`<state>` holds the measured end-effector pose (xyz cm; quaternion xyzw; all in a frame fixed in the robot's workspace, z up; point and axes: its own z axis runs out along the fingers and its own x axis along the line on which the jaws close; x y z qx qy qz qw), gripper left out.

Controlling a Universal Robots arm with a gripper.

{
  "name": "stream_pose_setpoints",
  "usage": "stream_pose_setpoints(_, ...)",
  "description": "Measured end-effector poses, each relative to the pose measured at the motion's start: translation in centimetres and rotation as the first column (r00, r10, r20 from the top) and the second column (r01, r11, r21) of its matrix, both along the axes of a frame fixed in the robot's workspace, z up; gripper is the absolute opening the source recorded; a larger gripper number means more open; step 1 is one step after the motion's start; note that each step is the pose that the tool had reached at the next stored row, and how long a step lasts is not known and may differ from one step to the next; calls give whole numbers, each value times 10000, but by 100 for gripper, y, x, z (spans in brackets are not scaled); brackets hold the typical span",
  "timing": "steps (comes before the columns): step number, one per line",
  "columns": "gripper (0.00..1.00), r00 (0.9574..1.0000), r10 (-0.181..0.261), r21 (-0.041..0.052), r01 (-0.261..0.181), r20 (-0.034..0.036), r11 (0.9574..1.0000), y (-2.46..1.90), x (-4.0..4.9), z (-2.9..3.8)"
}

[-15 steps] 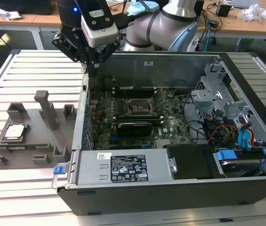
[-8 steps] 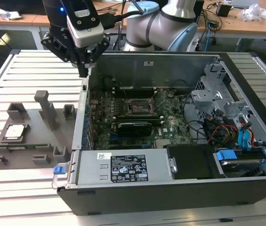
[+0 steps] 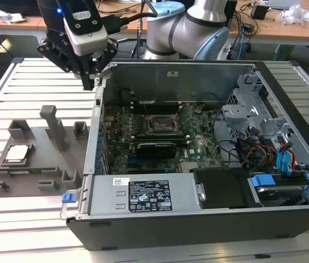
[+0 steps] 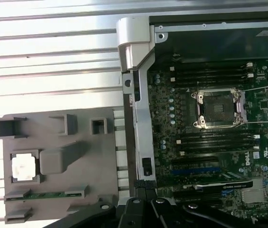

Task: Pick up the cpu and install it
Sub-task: 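Reach for the cpu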

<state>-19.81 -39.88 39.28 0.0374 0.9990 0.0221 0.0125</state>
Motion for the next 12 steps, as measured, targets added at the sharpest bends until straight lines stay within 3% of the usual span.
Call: stream_pose_setpoints(12, 11, 10000, 1, 0, -1, 0, 10000, 0, -249, -4)
